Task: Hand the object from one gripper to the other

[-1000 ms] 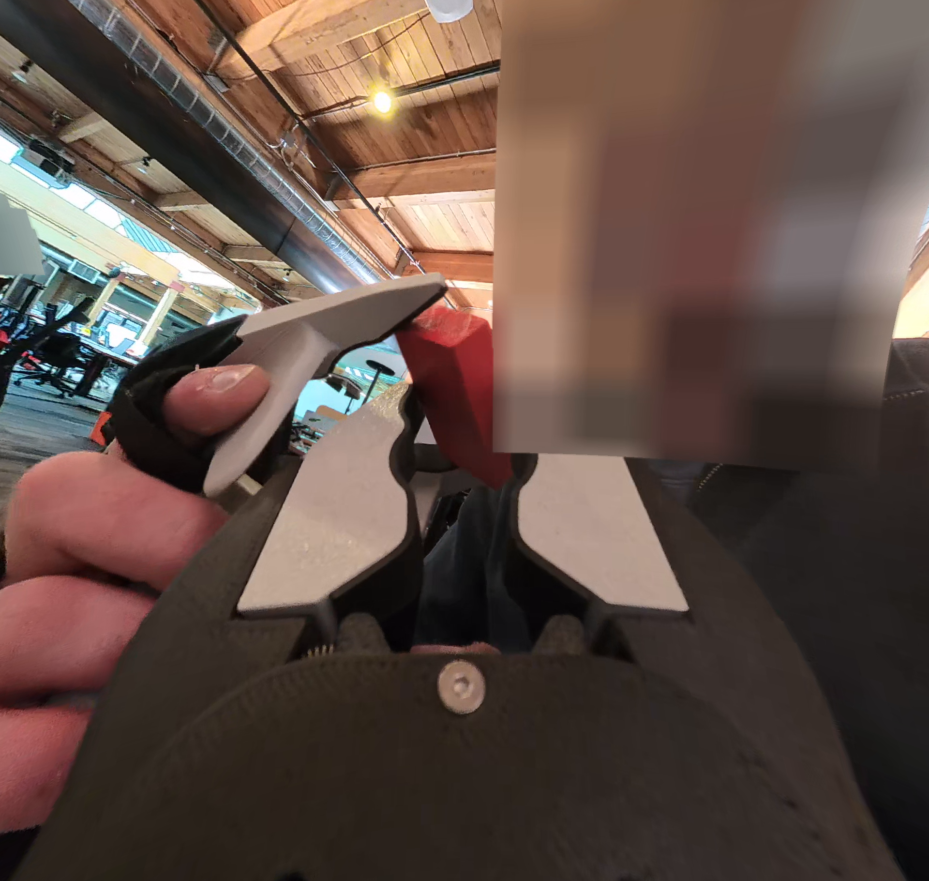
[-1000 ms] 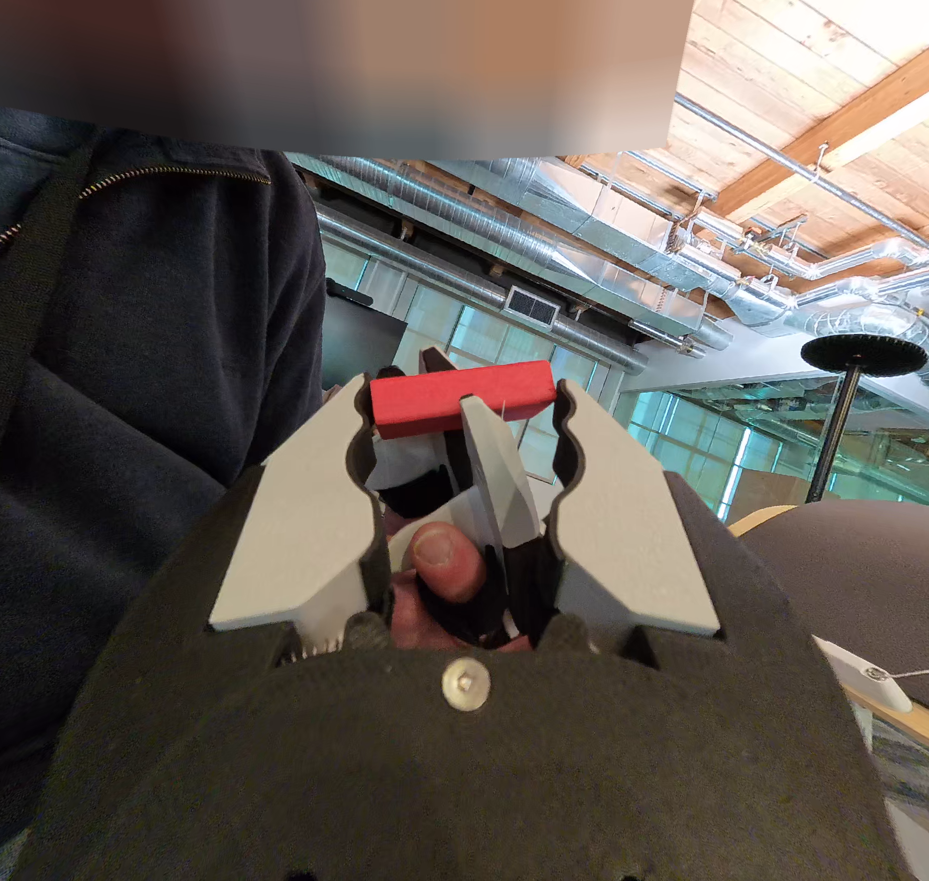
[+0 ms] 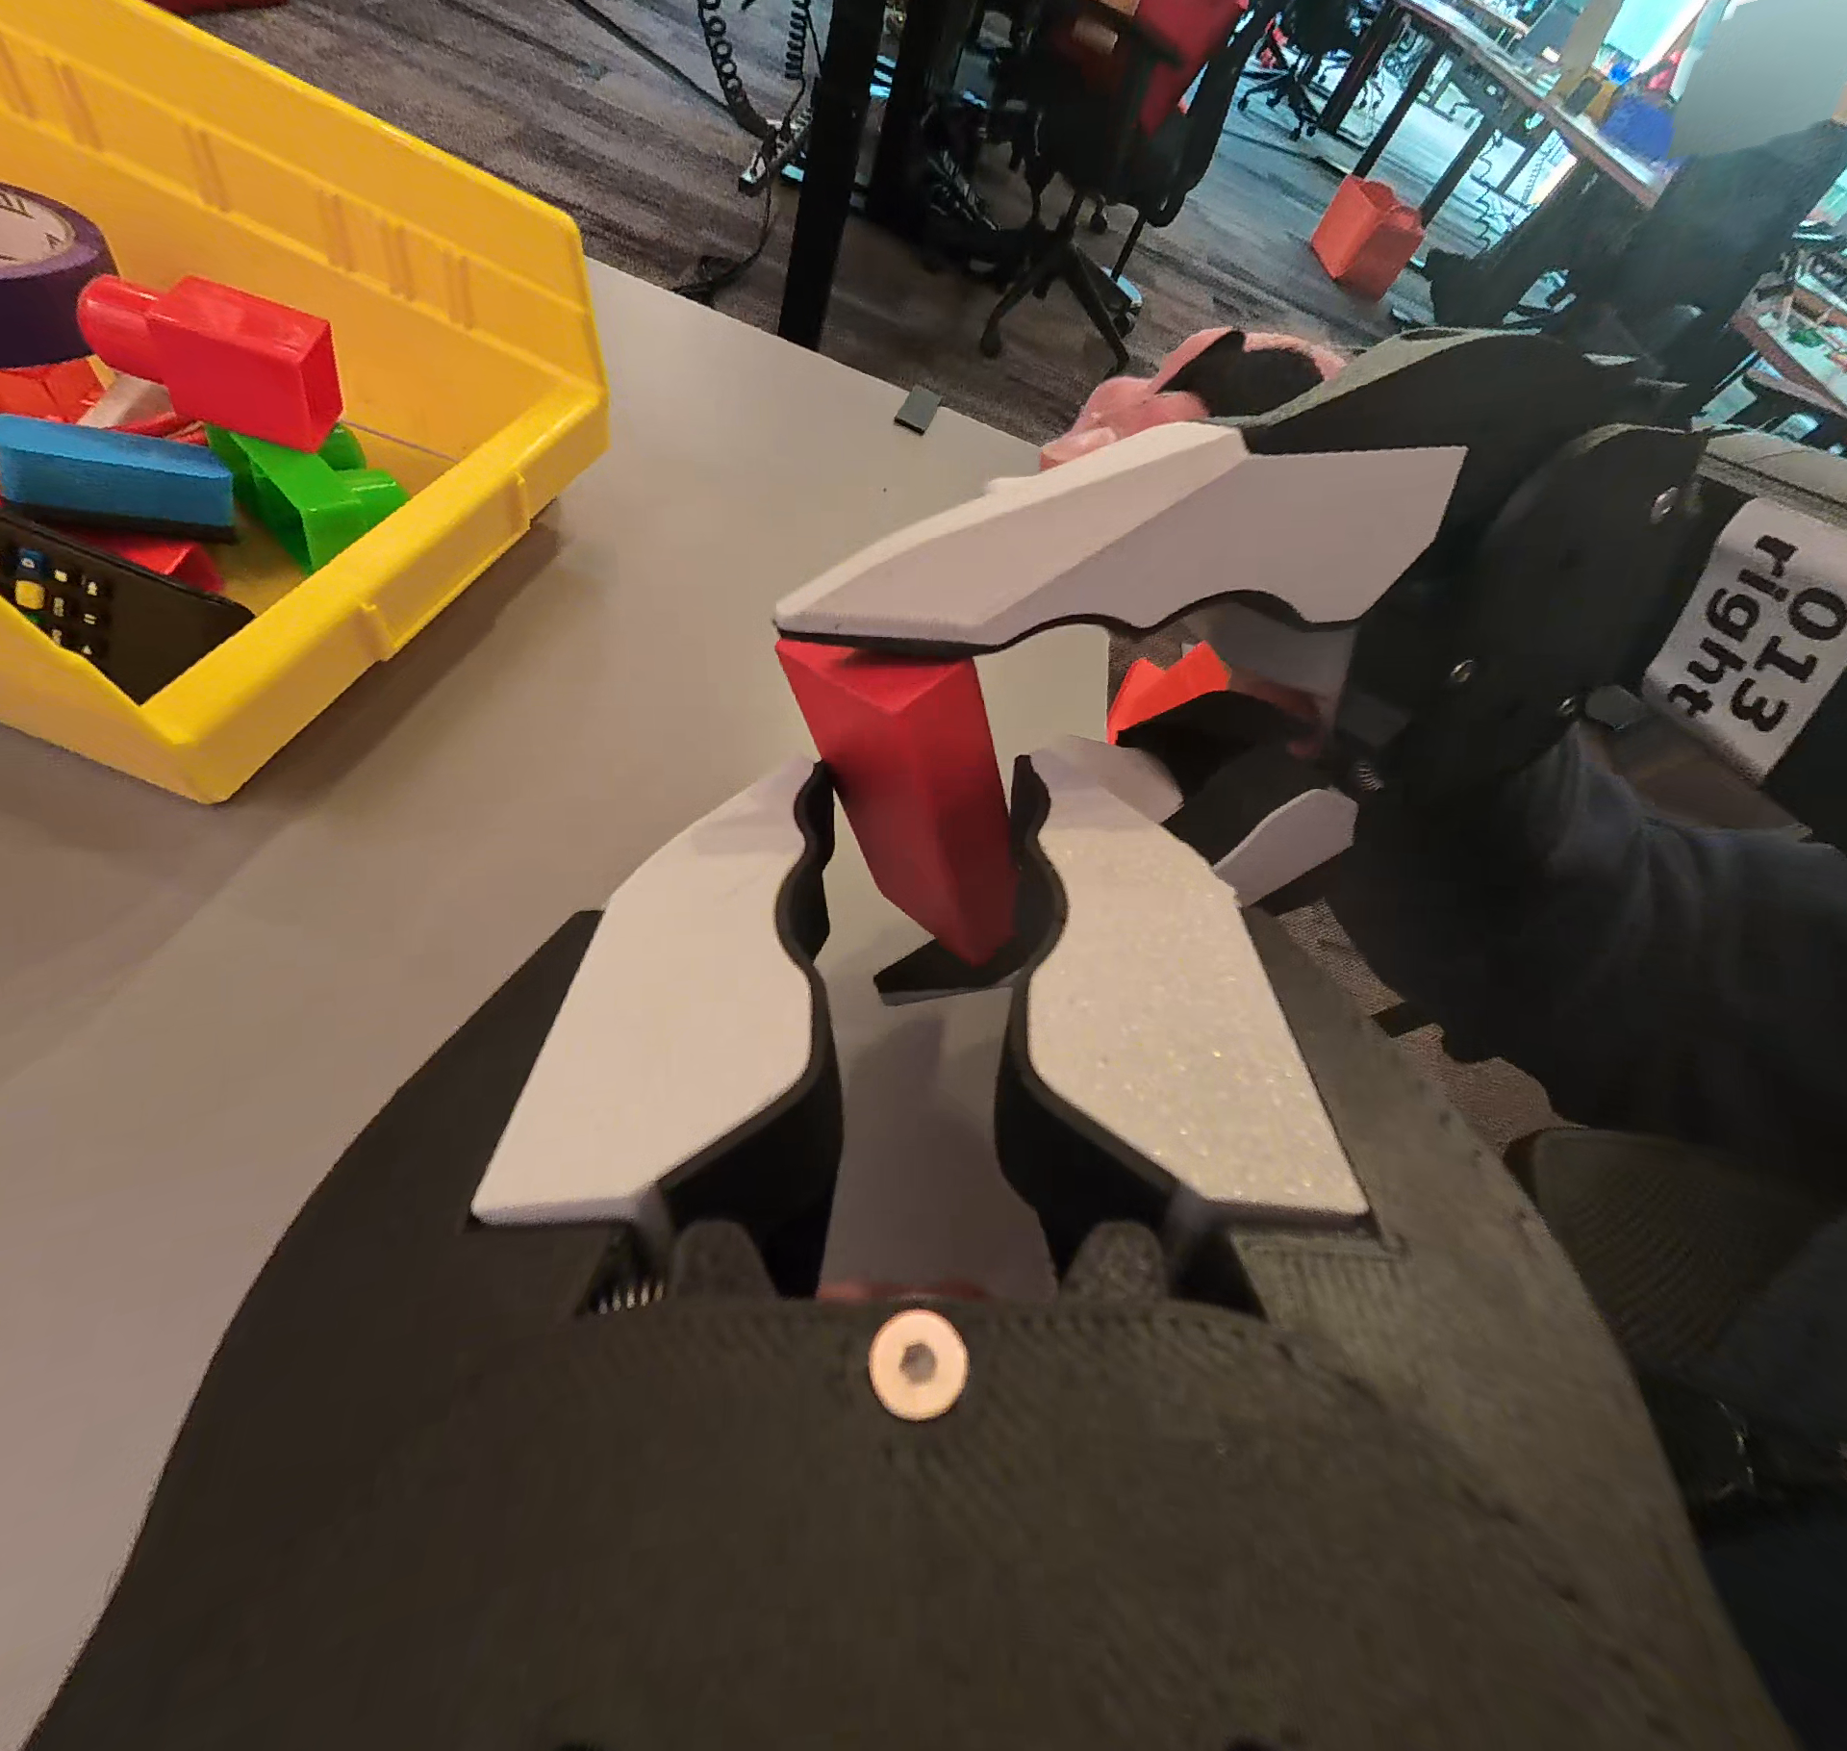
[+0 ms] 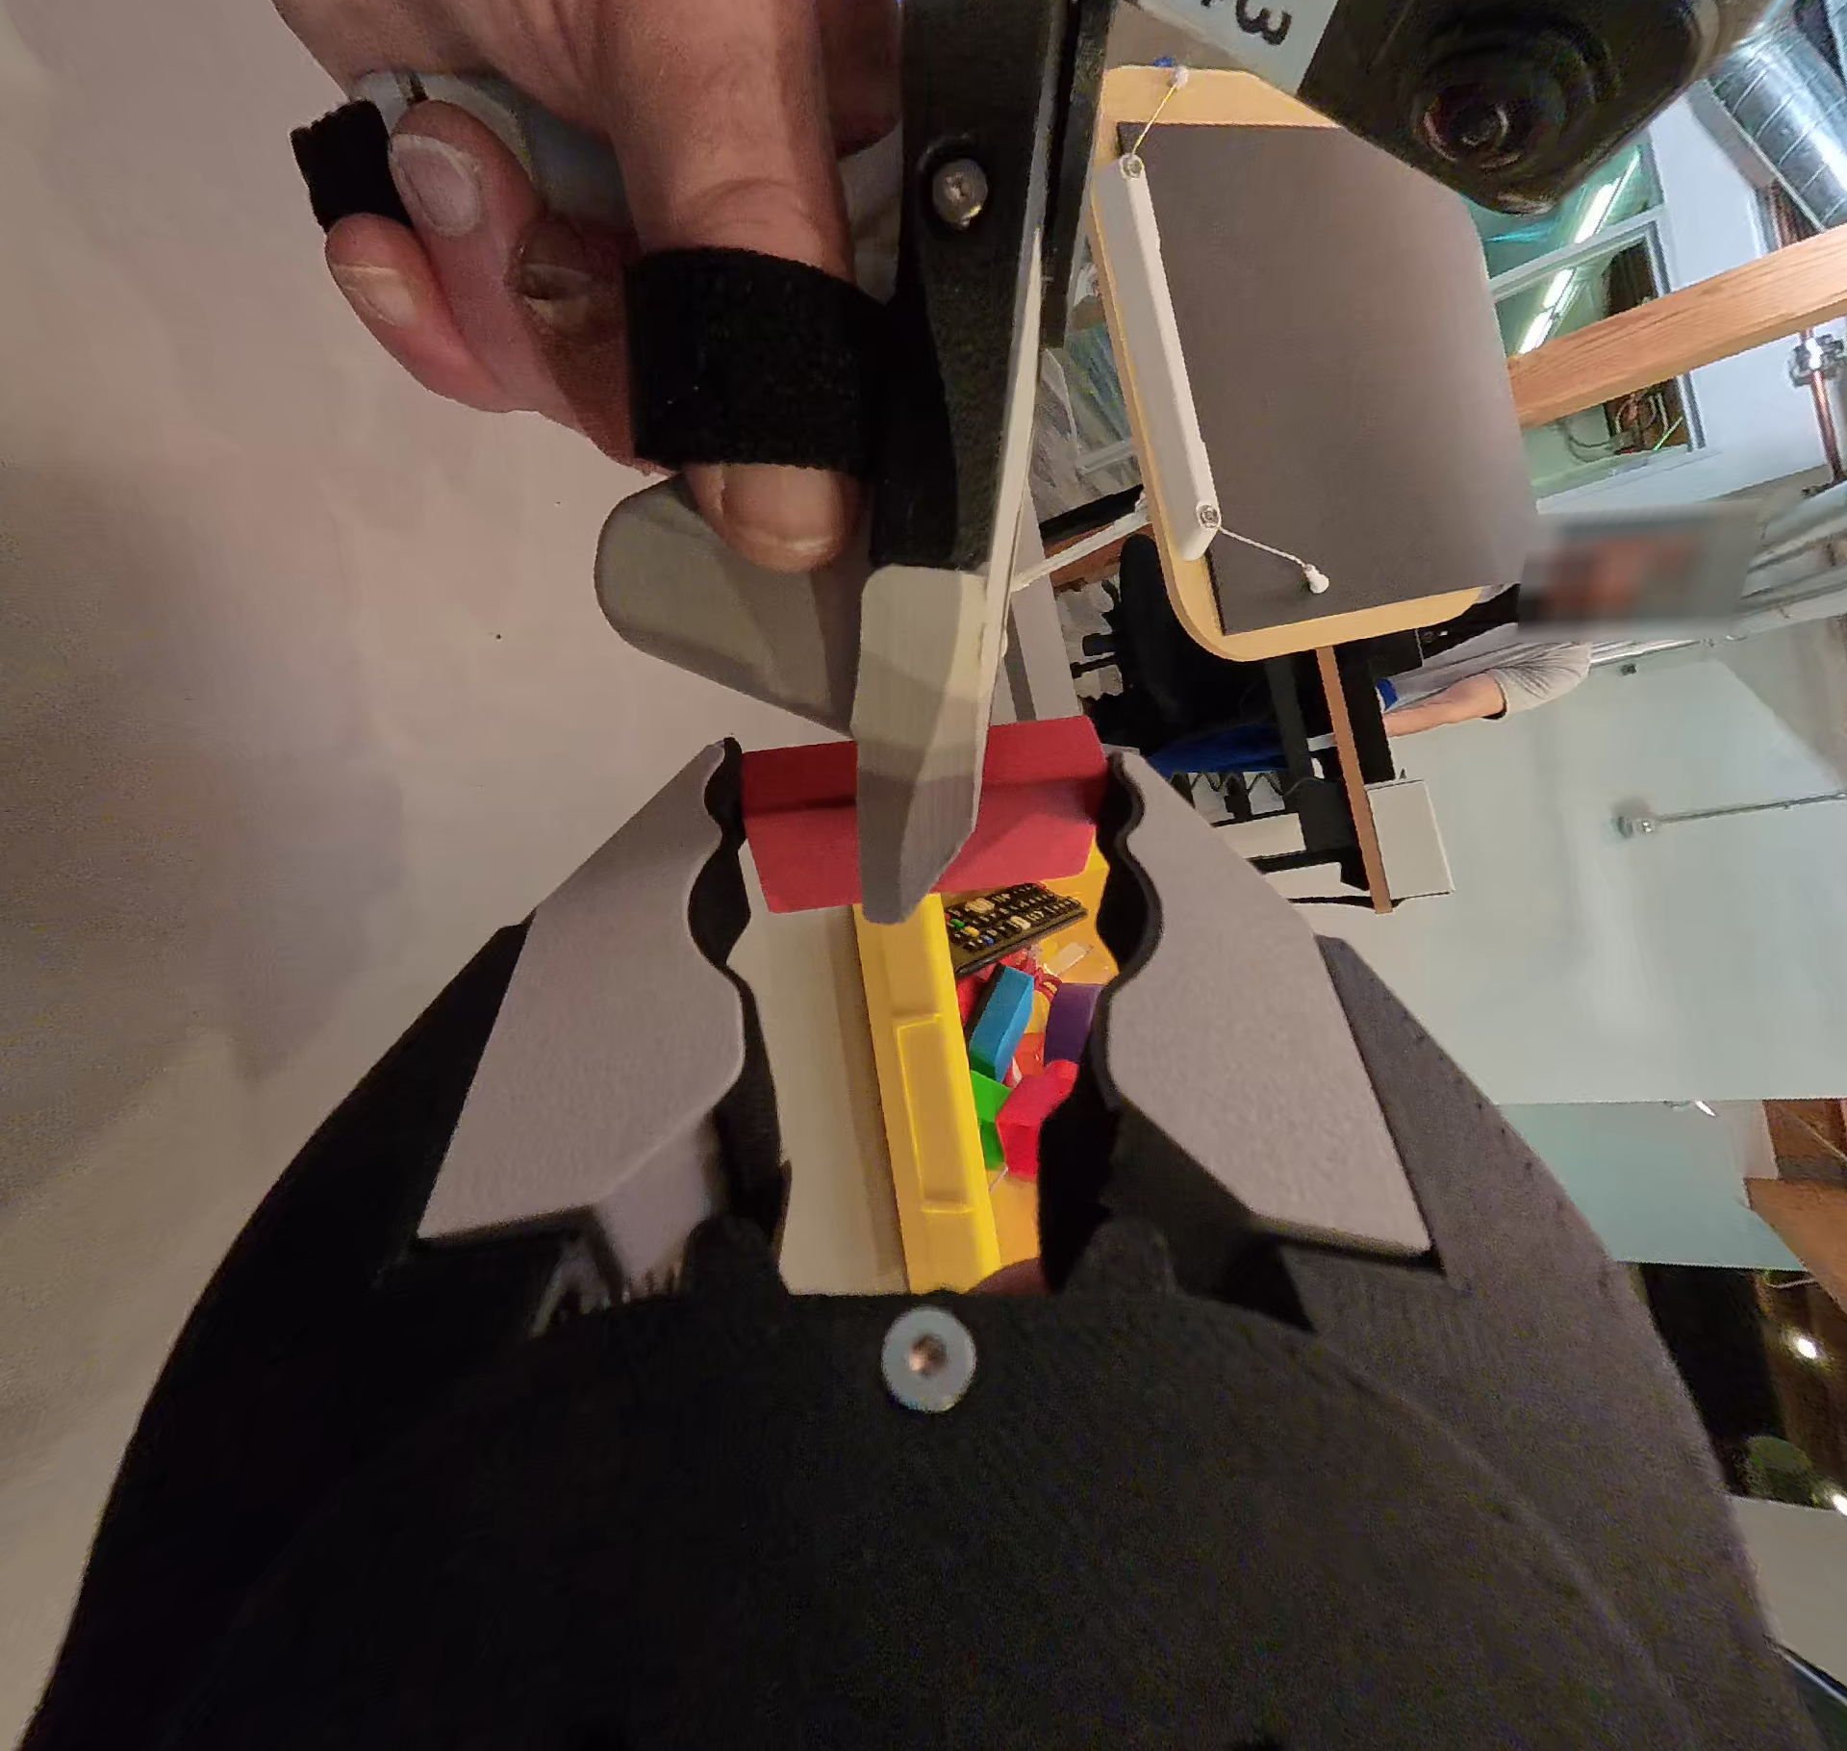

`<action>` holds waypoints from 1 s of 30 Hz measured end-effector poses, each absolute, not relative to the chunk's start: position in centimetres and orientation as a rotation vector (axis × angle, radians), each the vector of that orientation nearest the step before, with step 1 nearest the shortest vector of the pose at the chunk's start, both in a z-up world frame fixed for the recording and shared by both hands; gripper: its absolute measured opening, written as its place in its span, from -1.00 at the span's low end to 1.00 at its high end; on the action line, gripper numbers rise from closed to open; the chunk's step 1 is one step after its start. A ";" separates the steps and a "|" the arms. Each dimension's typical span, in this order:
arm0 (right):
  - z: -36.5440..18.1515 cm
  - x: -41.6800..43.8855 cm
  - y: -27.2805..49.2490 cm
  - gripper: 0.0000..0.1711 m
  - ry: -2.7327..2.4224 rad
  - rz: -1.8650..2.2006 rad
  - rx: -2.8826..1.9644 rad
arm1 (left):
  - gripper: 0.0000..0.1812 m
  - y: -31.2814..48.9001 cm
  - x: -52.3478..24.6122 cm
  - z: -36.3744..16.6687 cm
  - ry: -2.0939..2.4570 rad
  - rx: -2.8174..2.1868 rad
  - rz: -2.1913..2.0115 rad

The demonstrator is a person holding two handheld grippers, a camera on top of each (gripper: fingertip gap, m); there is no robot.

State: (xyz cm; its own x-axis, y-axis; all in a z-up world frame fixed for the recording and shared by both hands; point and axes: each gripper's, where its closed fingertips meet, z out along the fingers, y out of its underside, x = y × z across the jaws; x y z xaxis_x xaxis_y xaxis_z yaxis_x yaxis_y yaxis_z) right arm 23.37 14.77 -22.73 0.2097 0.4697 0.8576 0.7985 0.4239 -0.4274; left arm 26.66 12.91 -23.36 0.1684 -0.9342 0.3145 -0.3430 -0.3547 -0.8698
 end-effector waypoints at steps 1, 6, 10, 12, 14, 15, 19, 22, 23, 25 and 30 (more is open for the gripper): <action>-22.6 23.3 14.7 -0.20 -1.415 -0.314 -1.209 | -0.63 12.9 26.6 -23.3 1.214 -1.797 -1.184; -21.6 23.5 14.8 -0.20 -1.331 -0.246 -1.227 | -0.62 12.8 26.2 -22.0 1.203 -1.698 -1.229; -21.2 24.2 15.6 -0.21 -1.256 -0.186 -1.260 | -0.67 14.2 24.1 -20.9 1.140 -1.615 -1.170; -21.5 24.8 16.5 -0.21 -1.230 -0.173 -1.307 | -0.73 15.3 22.8 -21.6 1.125 -1.641 -1.132; -22.0 25.6 17.9 -0.20 -1.214 -0.203 -1.366 | -0.83 16.4 21.3 -22.4 1.108 -1.658 -1.077; -22.2 25.9 18.7 -0.21 -1.204 -0.212 -1.393 | -0.87 16.9 20.6 -22.9 1.101 -1.671 -1.046; -22.6 28.1 22.9 -0.20 -1.146 -0.243 -1.505 | -0.99 18.3 18.3 -24.0 1.064 -1.685 -0.998; -23.9 30.6 27.1 -0.20 -1.125 -0.328 -1.621 | -1.00 19.4 17.0 -24.6 1.053 -1.698 -0.948; -24.4 31.3 28.5 -0.20 -1.121 -0.338 -1.654 | -1.00 19.6 16.7 -24.7 1.055 -1.699 -0.933; -25.6 32.7 31.0 -0.20 -1.107 -0.358 -1.731 | -1.00 19.8 16.1 -25.0 1.077 -1.693 -0.914; -28.7 34.2 34.1 -0.21 -1.169 -0.339 -1.876 | -0.96 20.3 14.7 -25.9 1.121 -1.683 -0.848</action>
